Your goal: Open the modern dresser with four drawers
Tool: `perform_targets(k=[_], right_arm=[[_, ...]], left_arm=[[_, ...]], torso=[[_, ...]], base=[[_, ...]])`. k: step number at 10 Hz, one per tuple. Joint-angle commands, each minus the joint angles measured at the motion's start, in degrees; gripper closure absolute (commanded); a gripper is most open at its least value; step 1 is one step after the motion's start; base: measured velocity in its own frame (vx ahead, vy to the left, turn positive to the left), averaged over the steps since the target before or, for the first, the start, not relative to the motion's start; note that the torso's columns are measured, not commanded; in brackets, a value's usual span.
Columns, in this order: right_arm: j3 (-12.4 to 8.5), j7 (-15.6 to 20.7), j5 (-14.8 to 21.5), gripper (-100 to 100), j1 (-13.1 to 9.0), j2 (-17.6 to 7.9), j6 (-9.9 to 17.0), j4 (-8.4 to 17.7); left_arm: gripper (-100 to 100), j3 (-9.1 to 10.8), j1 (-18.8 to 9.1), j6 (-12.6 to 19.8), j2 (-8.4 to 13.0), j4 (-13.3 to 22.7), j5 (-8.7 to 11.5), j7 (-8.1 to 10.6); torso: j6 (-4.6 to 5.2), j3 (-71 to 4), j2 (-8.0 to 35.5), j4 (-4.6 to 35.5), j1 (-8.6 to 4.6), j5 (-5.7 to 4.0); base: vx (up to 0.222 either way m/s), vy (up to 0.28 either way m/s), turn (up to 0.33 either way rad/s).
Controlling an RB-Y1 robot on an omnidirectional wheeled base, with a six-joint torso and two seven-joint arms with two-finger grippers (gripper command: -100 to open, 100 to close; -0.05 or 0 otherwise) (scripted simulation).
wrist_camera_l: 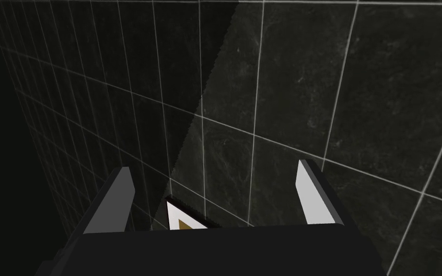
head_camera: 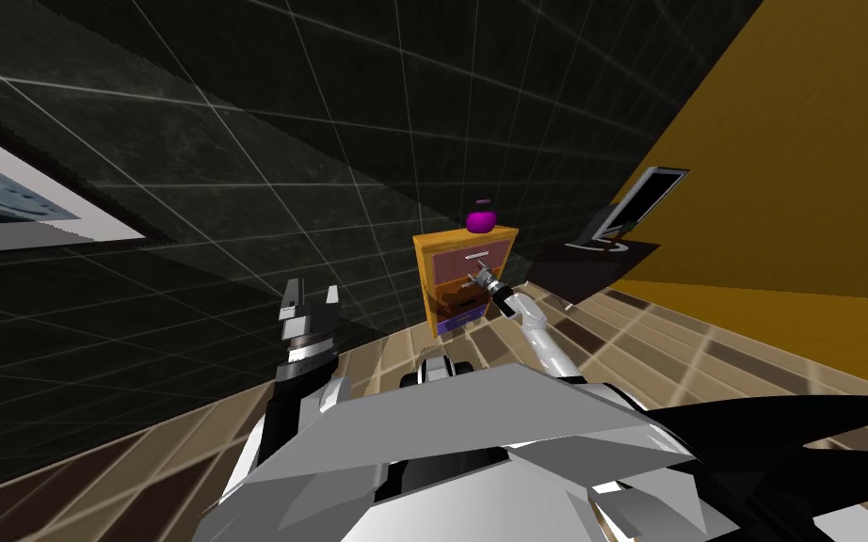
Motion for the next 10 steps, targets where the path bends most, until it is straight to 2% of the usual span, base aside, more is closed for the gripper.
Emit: perform_targets(k=[1, 7, 8, 9, 10], right_arm=[[-0.1, 4.9, 4.1, -100, -2.7, -2.4, 1.2, 3.2], [-0.7, 12.2, 9.5, -100, -6.2, -5.5, 2.0, 7.5], [-1.0, 11.8, 8.6, -100, -6.0, -4.7, 1.5, 7.4], [-1.0, 10.8, 8.5, -100, -6.9, -6.5, 1.6, 8.3], [-1.0, 11.5, 8.6, -100, -6.6, -5.7, 1.6, 8.0]], left_arm=[[0, 0.00, 0.0, 0.0, 0.0, 0.0, 0.0, 0.00], [0, 0.00, 0.0, 0.0, 0.0, 0.0, 0.0, 0.00], [0, 0.00, 0.0, 0.0, 0.0, 0.0, 0.0, 0.00], [0, 0.00, 0.0, 0.0, 0.0, 0.0, 0.0, 0.00], [0, 0.00, 0.0, 0.0, 0.0, 0.0, 0.0, 0.00]], torso=[[-0.01, 0.0, 0.0, 0.0, 0.01, 0.00], [0.00, 0.0, 0.0, 0.0, -0.02, -0.01], [0.00, 0.0, 0.0, 0.0, 0.01, 0.00], [0.01, 0.0, 0.1, 0.0, -0.01, -0.01], [-0.01, -0.1, -0.1, 0.0, 0.07, 0.02]], base=[[0.060, 0.029, 0.067], [0.038, 0.015, 0.036], [0.016, 0.007, 0.009], [0.084, 0.036, 0.031], [0.054, 0.022, 0.009]])
